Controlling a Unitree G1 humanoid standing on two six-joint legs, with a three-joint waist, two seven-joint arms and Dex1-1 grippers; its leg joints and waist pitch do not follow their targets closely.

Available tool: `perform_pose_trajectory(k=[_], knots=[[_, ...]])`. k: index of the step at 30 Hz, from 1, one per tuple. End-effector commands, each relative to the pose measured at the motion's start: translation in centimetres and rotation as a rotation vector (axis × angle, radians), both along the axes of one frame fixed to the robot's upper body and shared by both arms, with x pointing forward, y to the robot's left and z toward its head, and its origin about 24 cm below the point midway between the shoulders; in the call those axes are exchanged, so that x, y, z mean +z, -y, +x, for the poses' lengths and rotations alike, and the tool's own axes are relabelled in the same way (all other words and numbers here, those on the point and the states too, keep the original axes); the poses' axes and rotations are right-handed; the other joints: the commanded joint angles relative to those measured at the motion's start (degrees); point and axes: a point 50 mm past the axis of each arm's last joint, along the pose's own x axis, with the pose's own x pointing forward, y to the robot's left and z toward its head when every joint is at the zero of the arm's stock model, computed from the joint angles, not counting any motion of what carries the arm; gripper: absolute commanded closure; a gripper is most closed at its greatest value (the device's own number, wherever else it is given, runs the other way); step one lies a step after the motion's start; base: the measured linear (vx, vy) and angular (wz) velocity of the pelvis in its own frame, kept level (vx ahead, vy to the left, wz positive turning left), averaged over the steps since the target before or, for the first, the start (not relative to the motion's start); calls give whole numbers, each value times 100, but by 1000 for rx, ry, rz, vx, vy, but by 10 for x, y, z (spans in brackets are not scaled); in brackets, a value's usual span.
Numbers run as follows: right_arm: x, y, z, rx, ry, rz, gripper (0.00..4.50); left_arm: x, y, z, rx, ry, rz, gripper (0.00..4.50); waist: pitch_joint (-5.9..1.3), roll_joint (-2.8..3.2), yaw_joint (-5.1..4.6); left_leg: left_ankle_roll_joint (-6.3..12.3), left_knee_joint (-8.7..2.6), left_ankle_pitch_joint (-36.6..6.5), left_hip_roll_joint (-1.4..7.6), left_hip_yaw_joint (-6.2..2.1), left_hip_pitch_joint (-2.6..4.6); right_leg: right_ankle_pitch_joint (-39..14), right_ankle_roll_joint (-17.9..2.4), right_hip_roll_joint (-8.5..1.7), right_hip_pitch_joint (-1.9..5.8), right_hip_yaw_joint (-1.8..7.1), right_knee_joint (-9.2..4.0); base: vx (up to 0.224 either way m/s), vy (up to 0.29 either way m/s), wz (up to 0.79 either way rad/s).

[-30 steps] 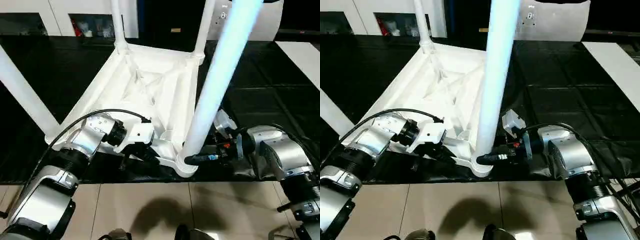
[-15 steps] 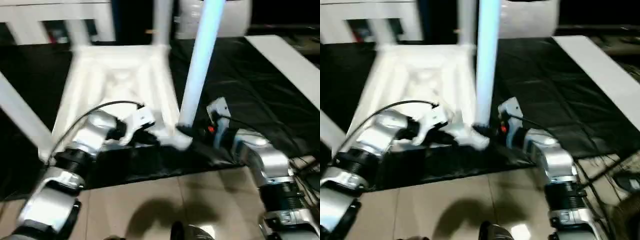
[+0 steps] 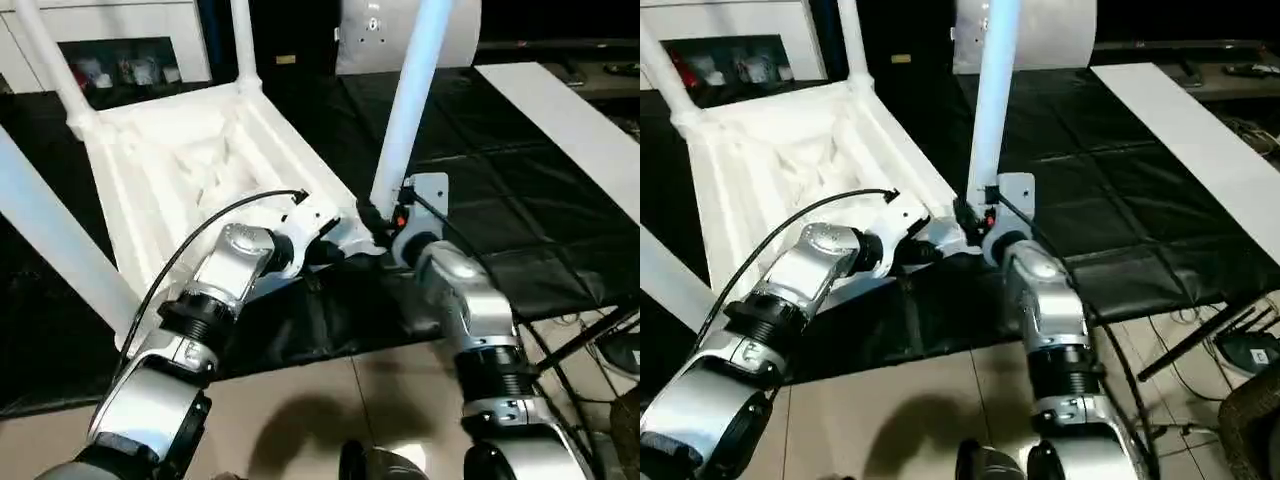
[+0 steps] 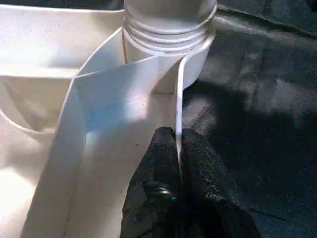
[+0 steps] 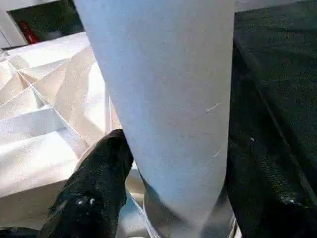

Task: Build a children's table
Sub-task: Rotate leg to tighten

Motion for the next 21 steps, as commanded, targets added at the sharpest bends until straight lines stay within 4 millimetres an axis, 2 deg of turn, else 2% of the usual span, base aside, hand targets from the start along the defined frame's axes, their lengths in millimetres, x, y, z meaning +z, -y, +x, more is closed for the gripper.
perform_pose_trajectory(k=[1, 3, 4, 7, 9, 11, 12, 13, 14, 17, 19, 21], knots=[[-5, -28, -7, 147, -6, -16, 121, 27, 25, -2, -112, 105, -104, 450, -537, -21, 65, 789, -312, -390, 103, -13, -52, -1788, -621, -374, 457, 396, -239, 0, 0, 0], [-3, -17, -8, 165, 46, -76, 121, 23, 20, -4, -130, 92, -101, 450, -560, -10, 105, 943, -282, -50, 87, 1, -86, -1349, -773, -368, 469, 425, -155, 0, 0, 0], [-2, -12, -10, 182, 63, -79, 90, 22, 18, -5, -142, 87, -106, 450, -550, -31, 137, 1054, -269, 25, 70, 23, -91, -1200, -808, -360, 462, 440, -143, 0, 0, 0], [0, -2, -16, 245, 91, -76, 76, 19, 14, -8, -197, 92, -112, 450, -534, -37, 225, 1166, -278, -95, 63, 46, -89, -1420, -689, -346, 480, 432, -181, 0, 0, 0], [2, 9, -22, 314, 118, -96, 48, 15, 8, -13, -277, 91, -105, 450, -518, -38, 250, 1112, -292, -191, 77, 48, -71, -1632, -617, -331, 470, 424, -211, 0, 0, 0], [3, 19, -26, 375, 134, -115, 34, 13, 3, -17, -345, 83, -94, 450, -496, -20, 315, 1012, -311, -396, 90, 49, -36, -1933, -498, -326, 459, 422, -267, 0, 0, 0], [4, 24, -28, 411, 138, -128, 29, 11, 1, -19, -382, 82, -83, 450, -500, -20, 316, 979, -309, -414, 100, 59, -27, -1969, -493, -331, 442, 436, -258, 0, 0, 0], [5, 30, -30, 446, 141, -141, 7, 10, -2, -21, -416, 78, -69, 450, -482, -16, 364, 942, -320, -515, 97, 58, -12, -2118, -444, -324, 435, 427, -290, 0, 0, 0], [4, 37, -31, 482, 138, -171, 7, 8, -7, -22, -440, 76, -52, 450, -469, 4, 399, 879, -330, -608, 118, 66, 25, -2232, -435, -340, 400, 441, -306, 0, 0, 0], [5, 49, -36, 581, 128, -201, 7, 6, -15, -26, -493, 63, -35, 450, -451, 8, 481, 739, -352, -805, 153, 68, 89, -2365, -459, -339, 362, 455, -324, 0, 0, 0], [6, 52, -38, 620, 119, -194, 7, 5, -17, -28, -523, 54, -31, 450, -433, -3, 483, 712, -363, -945, 147, 61, 76, -2485, -450, -345, 389, 445, -336, 0, 0, 0], [9, 58, -44, 737, 86, -197, 7, 4, -22, -34, -598, 31, -13, 450, -456, -29, 494, 729, -361, -923, 133, 48, 47, -2468, -402, -346, 434, 454, -316, 0, 0, 0]])
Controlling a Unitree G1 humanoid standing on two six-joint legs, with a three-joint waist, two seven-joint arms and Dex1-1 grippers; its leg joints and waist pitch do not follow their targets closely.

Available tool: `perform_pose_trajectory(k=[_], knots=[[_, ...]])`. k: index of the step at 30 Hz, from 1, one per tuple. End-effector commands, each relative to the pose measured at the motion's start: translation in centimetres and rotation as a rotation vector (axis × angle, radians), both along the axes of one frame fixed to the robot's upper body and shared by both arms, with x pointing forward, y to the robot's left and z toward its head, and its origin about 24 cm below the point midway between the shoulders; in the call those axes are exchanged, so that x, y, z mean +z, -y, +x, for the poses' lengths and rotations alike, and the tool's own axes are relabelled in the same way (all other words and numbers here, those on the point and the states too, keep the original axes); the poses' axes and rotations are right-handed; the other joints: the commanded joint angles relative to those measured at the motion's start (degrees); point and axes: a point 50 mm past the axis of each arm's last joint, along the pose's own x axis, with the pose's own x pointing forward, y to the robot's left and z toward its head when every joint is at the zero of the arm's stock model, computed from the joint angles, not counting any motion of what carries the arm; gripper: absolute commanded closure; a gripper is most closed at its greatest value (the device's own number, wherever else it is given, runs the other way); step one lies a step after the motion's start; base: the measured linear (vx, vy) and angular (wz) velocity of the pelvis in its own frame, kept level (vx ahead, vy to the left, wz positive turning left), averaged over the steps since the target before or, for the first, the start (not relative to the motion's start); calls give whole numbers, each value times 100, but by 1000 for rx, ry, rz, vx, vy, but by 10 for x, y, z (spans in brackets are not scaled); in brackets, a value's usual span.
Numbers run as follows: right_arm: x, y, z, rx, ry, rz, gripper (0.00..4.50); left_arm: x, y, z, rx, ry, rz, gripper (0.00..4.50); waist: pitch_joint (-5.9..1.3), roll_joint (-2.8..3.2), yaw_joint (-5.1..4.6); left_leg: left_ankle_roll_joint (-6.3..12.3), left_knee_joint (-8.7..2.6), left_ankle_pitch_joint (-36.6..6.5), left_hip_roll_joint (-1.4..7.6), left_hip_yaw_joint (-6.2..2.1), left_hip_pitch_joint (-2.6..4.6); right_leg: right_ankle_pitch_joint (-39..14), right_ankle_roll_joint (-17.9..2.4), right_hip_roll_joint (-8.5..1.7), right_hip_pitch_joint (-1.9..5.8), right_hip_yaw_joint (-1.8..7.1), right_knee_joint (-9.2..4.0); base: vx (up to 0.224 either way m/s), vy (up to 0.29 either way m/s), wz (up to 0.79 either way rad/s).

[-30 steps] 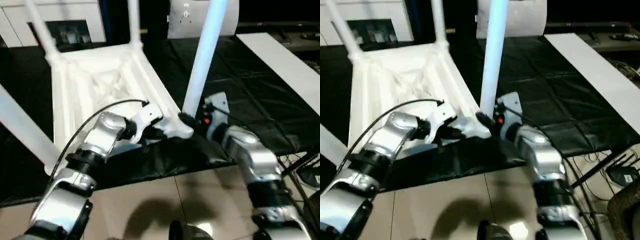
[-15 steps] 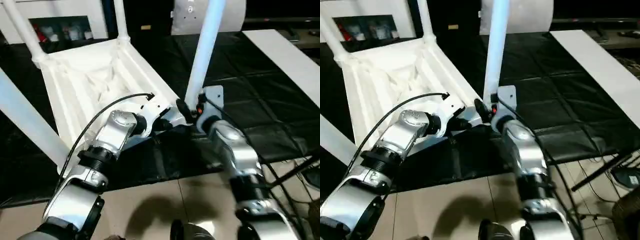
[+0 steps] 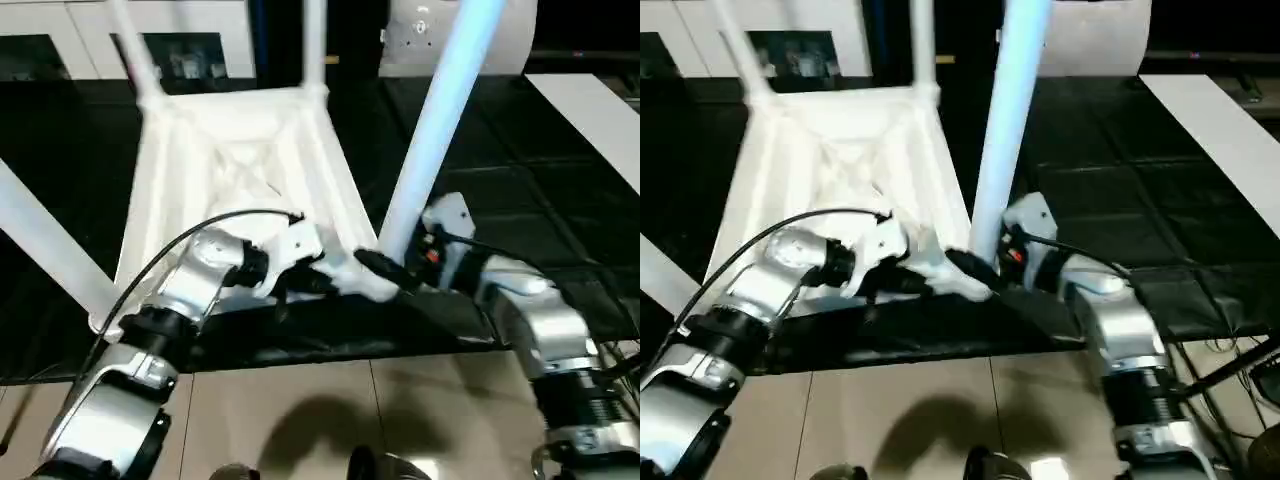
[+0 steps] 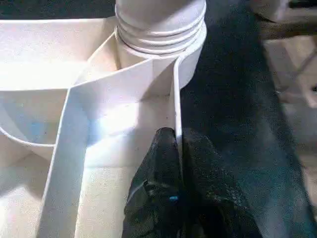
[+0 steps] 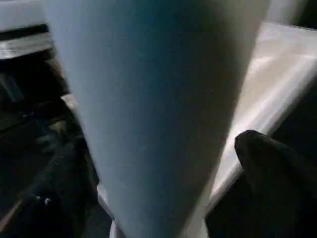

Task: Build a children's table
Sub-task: Rotate leg to tighten

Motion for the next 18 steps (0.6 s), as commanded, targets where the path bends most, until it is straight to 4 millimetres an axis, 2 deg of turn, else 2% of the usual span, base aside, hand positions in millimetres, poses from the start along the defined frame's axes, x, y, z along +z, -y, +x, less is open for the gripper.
perform_pose_trajectory(k=[1, 4, 8, 10, 13, 14, 18], knots=[[5, 3, -7, 116, -30, -8, 7, 9, 9, -9, -161, 14, -41, 450, -468, -53, -12, 754, -350, -822, 137, 4, -8, -2273, -406, -363, 461, 421, -383, 0, 0, 0], [3, 6, -11, 227, -78, -50, 7, 7, 2, -14, -241, -5, 6, 450, -470, -67, 18, 828, -345, -690, 131, 22, -27, -2194, -451, -348, 454, 427, -362, 0, 0, 0], [2, 8, -12, 312, -126, -62, 7, 6, -2, -17, -311, -21, 43, 450, -474, -71, 92, 799, -349, -645, 153, 47, 5, -2214, -497, -353, 420, 450, -359, 0, 0, 0], [3, 7, -11, 365, -129, -64, 33, 7, -3, -18, -346, -21, 68, 450, -472, -95, 105, 785, -356, -626, 157, 49, -2, -2202, -545, -348, 422, 471, -327, 0, 0, 0], [5, 6, -11, 397, -121, -64, 52, 7, -4, -18, -361, -19, 74, 450, -475, -86, 115, 754, -353, -631, 155, 59, 3, -2241, -543, -363, 421, 493, -336, 0, 0, 0], [6, 6, -12, 413, -133, -61, 70, 7, -4, -18, -369, -18, 76, 450, -473, -119, 113, 757, -355, -623, 156, 64, 2, -2233, -538, -357, 419, 495, -335, 0, 0, 0], [4, 5, -16, 480, -182, -86, 100, 8, -4, -18, -385, -18, 82, 450, -472, -112, 132, 796, -353, -545, 153, 70, 0, -2214, -519, -348, 424, 495, -319, 0, 0, 0]])
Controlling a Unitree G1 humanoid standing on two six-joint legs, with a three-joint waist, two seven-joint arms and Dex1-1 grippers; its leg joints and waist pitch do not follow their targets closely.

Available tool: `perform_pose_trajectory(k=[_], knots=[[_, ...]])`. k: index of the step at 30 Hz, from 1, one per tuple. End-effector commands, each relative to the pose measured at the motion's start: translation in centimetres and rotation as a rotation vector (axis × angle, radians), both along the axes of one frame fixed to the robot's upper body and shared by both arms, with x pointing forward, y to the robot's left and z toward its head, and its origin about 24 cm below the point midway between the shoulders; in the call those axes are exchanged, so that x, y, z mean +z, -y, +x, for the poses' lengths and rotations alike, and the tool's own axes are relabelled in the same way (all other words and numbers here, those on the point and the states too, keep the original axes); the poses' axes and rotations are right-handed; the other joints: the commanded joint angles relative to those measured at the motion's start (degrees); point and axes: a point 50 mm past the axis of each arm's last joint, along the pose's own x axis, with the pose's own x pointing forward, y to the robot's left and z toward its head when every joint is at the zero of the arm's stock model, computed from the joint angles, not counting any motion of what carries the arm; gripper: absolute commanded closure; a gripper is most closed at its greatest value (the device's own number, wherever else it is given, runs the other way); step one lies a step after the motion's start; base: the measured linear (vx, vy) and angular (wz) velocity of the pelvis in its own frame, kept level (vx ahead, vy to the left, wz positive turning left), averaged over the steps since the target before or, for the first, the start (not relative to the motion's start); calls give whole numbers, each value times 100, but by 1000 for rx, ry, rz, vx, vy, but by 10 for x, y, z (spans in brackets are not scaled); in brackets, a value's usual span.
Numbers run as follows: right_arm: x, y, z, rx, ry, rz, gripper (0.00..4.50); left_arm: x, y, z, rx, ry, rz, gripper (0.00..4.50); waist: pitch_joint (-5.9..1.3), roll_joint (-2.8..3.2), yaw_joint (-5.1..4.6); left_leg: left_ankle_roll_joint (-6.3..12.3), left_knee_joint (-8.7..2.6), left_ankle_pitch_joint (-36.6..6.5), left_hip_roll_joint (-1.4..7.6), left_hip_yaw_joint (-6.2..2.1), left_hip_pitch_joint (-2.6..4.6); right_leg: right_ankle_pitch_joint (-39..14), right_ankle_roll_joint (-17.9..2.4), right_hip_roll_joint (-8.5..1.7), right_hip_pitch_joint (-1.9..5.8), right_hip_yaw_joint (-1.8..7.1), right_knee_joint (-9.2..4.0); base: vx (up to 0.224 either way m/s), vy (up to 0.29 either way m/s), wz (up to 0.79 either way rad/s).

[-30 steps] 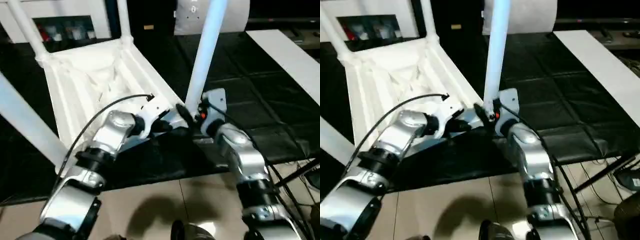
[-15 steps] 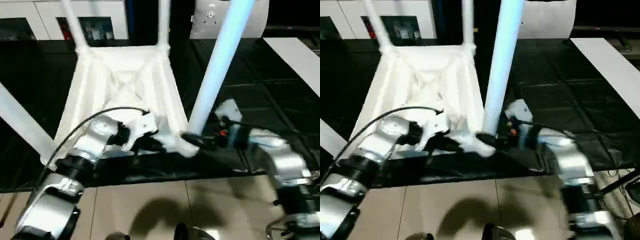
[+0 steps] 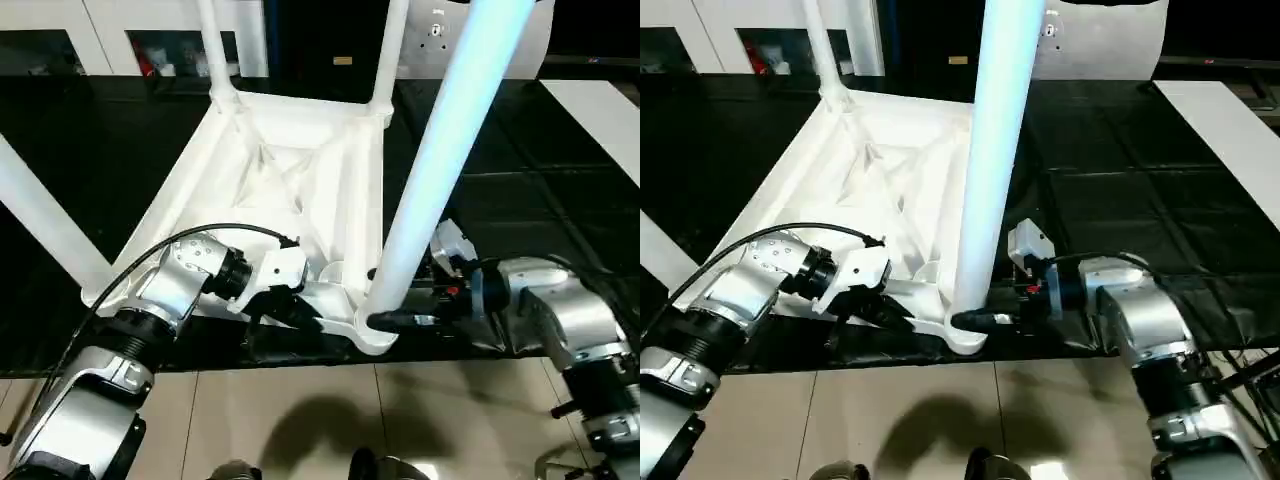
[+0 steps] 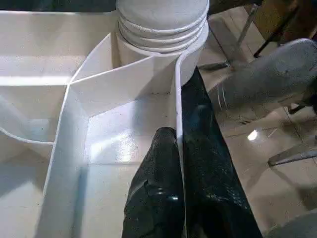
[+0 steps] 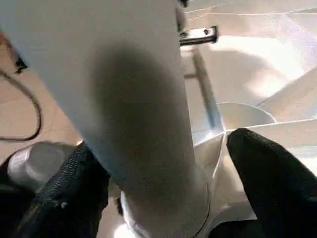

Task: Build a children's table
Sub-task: Rotate leg to tighten

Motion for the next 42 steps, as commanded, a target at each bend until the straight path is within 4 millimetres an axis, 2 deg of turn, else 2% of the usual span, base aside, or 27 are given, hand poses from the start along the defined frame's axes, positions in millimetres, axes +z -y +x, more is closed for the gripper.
perform_pose_trajectory(k=[1, 4, 15, 21, 24, 26, 27, 28, 29, 30, 31, 32, 33, 34, 35, 36, 37, 39, 40, 41, 42], knots=[[1, 1, -2, 49, -20, -22, 114, 6, 12, -3, -122, 8, 11, 450, -473, -77, -28, 800, -350, -541, 167, 12, -3, -2202, -546, -359, 429, 403, -322, 0, 0, 0], [0, 1, -3, 60, -26, -29, 134, 7, 11, -2, -122, 10, 13, 450, -472, -92, -7, 773, -350, -556, 156, 17, -4, -2288, -509, -363, 432, 401, -335, 0, 0, 0], [-2, -1, -6, 91, -76, -4, 227, 6, 10, -1, -107, 12, 8, 450, -454, -83, 12, 701, -358, -637, 156, 18, 2, -2449, -430, -357, 424, 387, -367, 0, 0, 0], [-2, -8, -11, 95, -110, 52, 236, 7, 12, 0, -68, -7, -35, 450, -441, -88, 14, 673, -361, -686, 143, 25, -1, -2576, -367, -355, 429, 384, -392, 0, 0, 0], [-6, -17, -12, 39, -96, 47, 236, 7, 15, 0, -24, 0, -62, 450, -434, -81, 10, 639, -370, -695, 145, 17, 3, -2638, -311, -356, 418, 375, -408, 0, 0, 0], [-8, -28, -6, -68, -56, 45, 236, 8, 19, 3, 44, -12, -76, 450, -428, -67, -6, 548, -379, -735, 140, 11, 16, -2727, -291, -357, 409, 368, -420, 0, 0, 0], [-9, -33, -1, -134, -43, 48, 236, 9, 21, 5, 78, -16, -80, 450, -401, -68, -45, 469, -386, -813, 126, 5, 2, -2865, -239, -348, 415, 354, -441, 0, 0, 0], [-9, -39, 6, -222, -37, 59, 239, 10, 24, 6, 115, -18, -80, 450, -373, -62, -92, 383, -383, -952, 105, 1, 23, -3145, -155, -352, 389, 328, -501, 0, 0, 0], [-9, -43, 11, -274, -41, 67, 240, 10, 26, 8, 141, -23, -75, 450, -364, -52, -149, 294, -374, -1035, 73, -10, 14, -3359, -54, -352, 408, 302, -532, 0, 0, 0], [-9, -48, 14, -318, -39, 73, 240, 11, 28, 9, 169, -23, -68, 450, -360, -58, -179, 265, -374, -1066, 57, -29, -12, -3448, 19, -351, 430, 271, -546, 0, 0, 0], [-9, -48, 14, -318, -39, 73, 240, 11, 28, 9, 169, -23, -68, 450, -352, -61, -268, 210, -360, -1151, 33, -50, -48, -3629, 185, -335, 454, 215, -590, 0, 0, 0], [-9, -54, 19, -375, -49, 78, 241, 12, 31, 12, 203, -12, -67, 450, -362, -47, -302, 215, -349, -1178, 23, -51, -29, -3664, 238, -343, 452, 203, -622, 0, 0, 0], [-9, -65, 27, -497, -51, 66, 241, 14, 40, 19, 294, 4, -85, 450, -355, -56, -402, 226, -348, -1179, 27, -60, -47, -3604, 235, -332, 445, 194, -617, 0, 0, 0], [-9, -71, 29, -539, -46, 63, 241, 16, 45, 22, 337, 16, -100, 450, -340, -35, -486, 160, -331, -1278, 30, -70, -18, -3700, 233, -325, 407, 154, -655, 0, 0, 0], [-9, -75, 30, -572, -33, 62, 241, 17, 49, 25, 375, 27, -111, 450, -354, -21, -568, 145, -304, -1354, 5, -73, 13, -3779, 289, -334, 407, 115, -696, 0, 0, 0], [-9, -78, 31, -586, -26, 62, 241, 18, 50, 26, 392, 32, -116, 450, -366, -17, -593, 185, -307, -1341, 0, -78, 9, -3697, 280, -344, 425, 117, -699, 0, 0, 0], [-10, -81, 32, -627, -21, 57, 242, 19, 54, 28, 420, 38, -119, 450, -373, -10, -634, 297, -331, -1281, 31, -94, -25, -3418, 195, -348, 453, 134, -667, 0, 0, 0], [-14, -88, 34, -716, -21, 35, 245, 22, 62, 31, 491, 42, -149, 450, -360, -19, -693, 345, -347, -1301, 63, -100, -25, -3231, 50, -338, 415, 150, -645, 0, 0, 0], [-15, -91, 34, -766, -46, 48, 245, 24, 67, 32, 518, 40, -163, 450, -375, -15, -697, 363, -339, -1276, 38, -89, -7, -3185, -21, -353, 411, 176, -627, 0, 0, 0], [-16, -94, 33, -793, -57, 58, 245, 25, 70, 33, 537, 44, -177, 450, -373, -19, -697, 409, -343, -1175, 37, -77, -17, -3088, -110, -357, 411, 205, -606, 0, 0, 0], [-17, -95, 33, -807, -56, 67, 213, 26, 72, 33, 547, 50, -185, 450, -373, -12, -689, 431, -348, -1151, 40, -79, -18, -3052, -140, -353, 409, 210, -600, 0, 0, 0]])
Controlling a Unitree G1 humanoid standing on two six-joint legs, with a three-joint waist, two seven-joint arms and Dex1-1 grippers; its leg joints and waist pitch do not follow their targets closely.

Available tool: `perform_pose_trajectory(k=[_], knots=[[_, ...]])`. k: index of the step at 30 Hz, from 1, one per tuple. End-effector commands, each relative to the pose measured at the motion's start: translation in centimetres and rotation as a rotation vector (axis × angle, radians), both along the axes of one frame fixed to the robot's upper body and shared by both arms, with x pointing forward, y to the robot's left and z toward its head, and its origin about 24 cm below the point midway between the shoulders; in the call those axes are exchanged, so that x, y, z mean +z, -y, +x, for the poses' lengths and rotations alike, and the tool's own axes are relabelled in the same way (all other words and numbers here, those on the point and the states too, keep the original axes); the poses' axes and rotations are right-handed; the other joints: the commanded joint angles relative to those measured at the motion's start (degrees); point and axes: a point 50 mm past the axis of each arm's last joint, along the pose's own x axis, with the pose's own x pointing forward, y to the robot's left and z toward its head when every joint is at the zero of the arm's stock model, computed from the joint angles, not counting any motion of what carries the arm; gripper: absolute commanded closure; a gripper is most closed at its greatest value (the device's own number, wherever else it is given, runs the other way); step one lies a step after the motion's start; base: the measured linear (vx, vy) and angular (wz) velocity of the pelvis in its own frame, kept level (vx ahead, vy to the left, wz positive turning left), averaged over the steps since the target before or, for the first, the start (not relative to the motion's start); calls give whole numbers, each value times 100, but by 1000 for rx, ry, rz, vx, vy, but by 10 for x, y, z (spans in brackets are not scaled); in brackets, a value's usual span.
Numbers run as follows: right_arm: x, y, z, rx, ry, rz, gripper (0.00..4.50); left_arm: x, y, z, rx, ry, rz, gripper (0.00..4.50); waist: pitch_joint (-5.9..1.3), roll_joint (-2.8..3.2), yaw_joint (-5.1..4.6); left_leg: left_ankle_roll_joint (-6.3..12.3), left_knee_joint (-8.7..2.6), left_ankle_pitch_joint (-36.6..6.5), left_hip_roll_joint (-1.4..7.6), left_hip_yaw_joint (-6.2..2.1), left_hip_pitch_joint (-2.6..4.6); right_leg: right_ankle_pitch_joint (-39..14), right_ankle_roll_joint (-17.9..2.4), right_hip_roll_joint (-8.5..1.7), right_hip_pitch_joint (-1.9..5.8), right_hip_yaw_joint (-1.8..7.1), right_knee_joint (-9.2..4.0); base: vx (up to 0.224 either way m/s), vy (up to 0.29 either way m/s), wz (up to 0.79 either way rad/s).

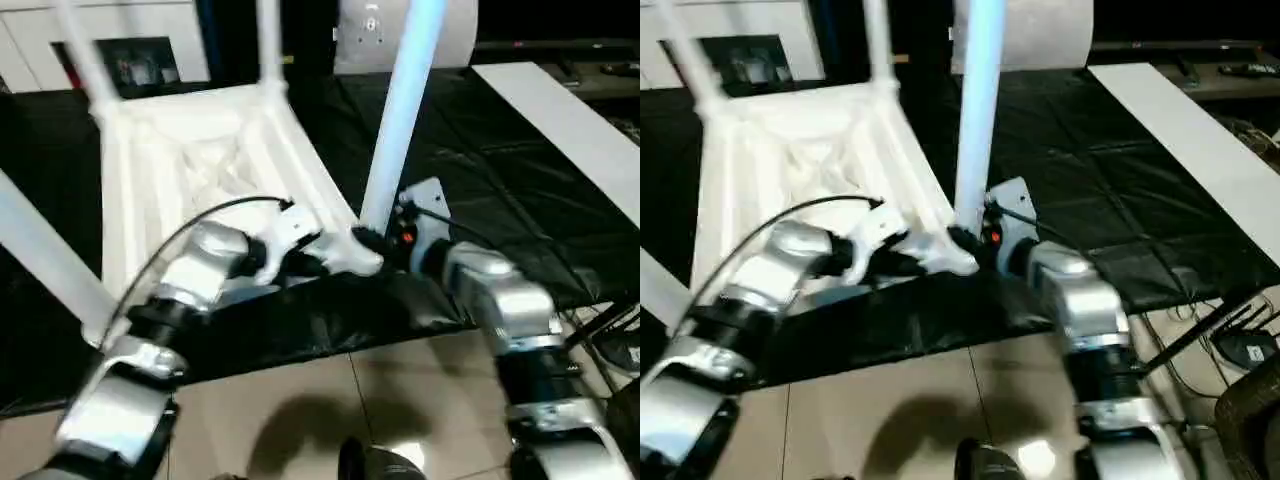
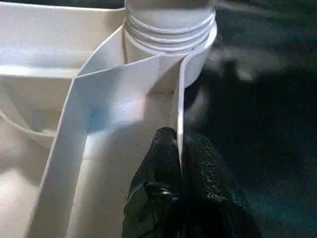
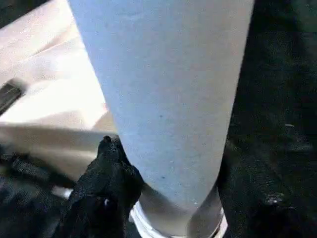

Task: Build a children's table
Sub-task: Rotate leg to tighten

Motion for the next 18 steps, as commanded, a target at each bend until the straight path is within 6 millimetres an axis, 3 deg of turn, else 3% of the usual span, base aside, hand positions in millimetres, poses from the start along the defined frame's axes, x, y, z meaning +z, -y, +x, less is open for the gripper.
perform_pose_trajectory(k=[1, 9, 15, 18], knots=[[-13, -42, -12, 127, -73, 53, 213, 25, 41, -1, -89, 79, -103, 450, -392, 0, 29, 504, -363, -1091, 57, -35, -18, -2945, -198, -355, 384, 266, -453, 0, 0, 0], [-6, -29, -14, 106, 34, 63, 142, 22, 30, 0, -74, 109, -62, 450, -425, 11, 107, 730, -378, -784, 86, -18, -41, -2227, -548, -357, 410, 374, -315, 0, 0, 0], [-8, -1, -17, 146, 71, 9, 85, 13, 13, -1, -79, 100, -31, 450, -439, 11, 193, 871, -372, -614, 94, -5, -59, -2027, -637, -350, 428, 405, -275, 0, 0, 0], [-4, 16, -22, 243, 91, 43, 63, 7, 5, -6, -173, 108, -40, 450, -445, 5, 228, 948, -372, -620, 97, -3, -55, -1937, -675, -338, 437, 406, -265, 0, 0, 0]])
